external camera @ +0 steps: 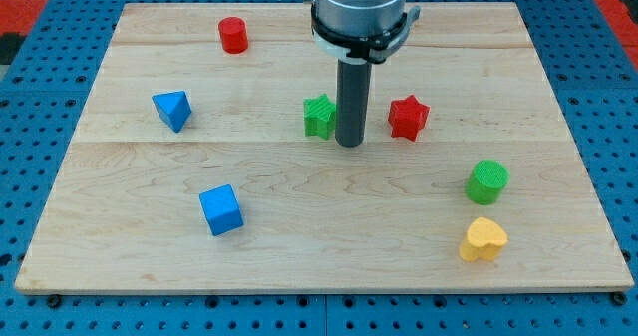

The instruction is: Place the red star on top of the green circle to form a vertical line

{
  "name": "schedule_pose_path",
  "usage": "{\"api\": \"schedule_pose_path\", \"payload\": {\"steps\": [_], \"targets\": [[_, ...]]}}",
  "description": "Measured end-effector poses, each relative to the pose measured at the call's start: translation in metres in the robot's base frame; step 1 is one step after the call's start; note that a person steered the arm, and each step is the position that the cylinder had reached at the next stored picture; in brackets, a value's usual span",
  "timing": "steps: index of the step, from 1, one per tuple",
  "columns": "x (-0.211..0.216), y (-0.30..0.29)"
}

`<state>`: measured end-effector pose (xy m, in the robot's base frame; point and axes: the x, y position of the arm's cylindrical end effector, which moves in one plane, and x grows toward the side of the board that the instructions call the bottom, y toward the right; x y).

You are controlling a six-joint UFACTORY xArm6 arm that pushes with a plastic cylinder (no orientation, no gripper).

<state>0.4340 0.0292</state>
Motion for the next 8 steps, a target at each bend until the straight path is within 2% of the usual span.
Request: {"api": "schedule_pose_path", "payload": {"steps": [3,4,5,6,7,8], "targets": [[-0.028,0.128],[-0.025,0.101],[0.014,0.088],[0.032,0.05],[0.02,-0.018],[0.0,-0.058]]}}
